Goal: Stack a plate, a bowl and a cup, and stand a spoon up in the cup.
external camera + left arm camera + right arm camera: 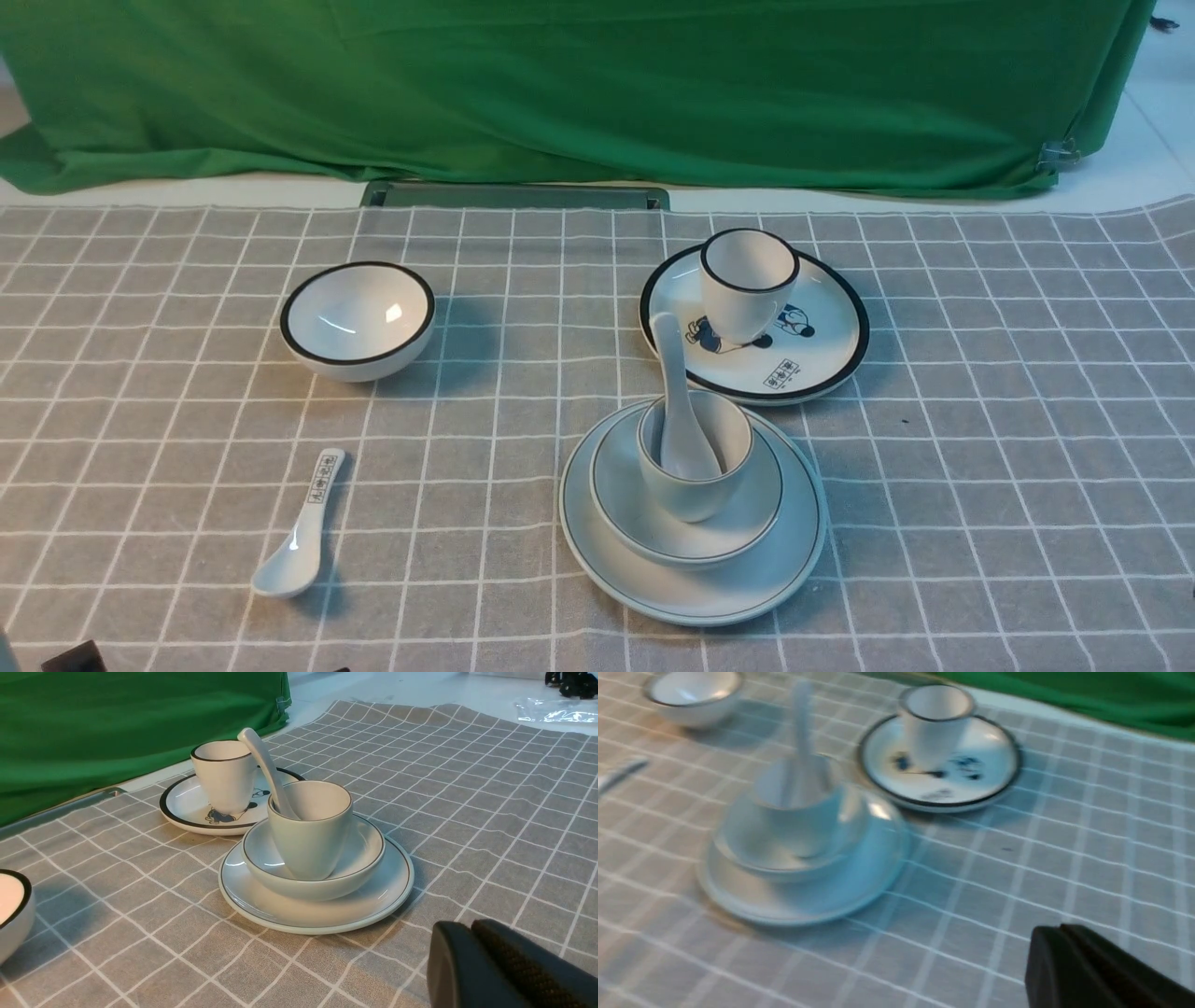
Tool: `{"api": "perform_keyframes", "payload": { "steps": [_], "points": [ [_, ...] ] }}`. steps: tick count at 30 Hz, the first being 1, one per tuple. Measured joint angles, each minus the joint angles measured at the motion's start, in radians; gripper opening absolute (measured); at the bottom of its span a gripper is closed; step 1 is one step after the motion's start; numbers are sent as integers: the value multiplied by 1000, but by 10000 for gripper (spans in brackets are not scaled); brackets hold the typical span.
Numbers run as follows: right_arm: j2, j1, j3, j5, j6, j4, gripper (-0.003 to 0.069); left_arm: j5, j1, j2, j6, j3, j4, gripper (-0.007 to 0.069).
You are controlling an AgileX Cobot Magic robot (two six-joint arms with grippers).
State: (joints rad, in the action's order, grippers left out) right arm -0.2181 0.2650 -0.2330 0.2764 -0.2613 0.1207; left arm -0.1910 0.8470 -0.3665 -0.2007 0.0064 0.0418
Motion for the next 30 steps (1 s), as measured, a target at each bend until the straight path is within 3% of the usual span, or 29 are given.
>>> {"api": "perform_keyframes", "payload": {
  "steps": [5, 30],
  "points": [
    [210, -95, 232, -70, -70, -3, 17, 0, 0, 0, 0, 0, 0, 13],
    [216, -101, 239, -20, 9, 7, 30, 3, 0, 0, 2, 0, 0, 13]
  ]
}}
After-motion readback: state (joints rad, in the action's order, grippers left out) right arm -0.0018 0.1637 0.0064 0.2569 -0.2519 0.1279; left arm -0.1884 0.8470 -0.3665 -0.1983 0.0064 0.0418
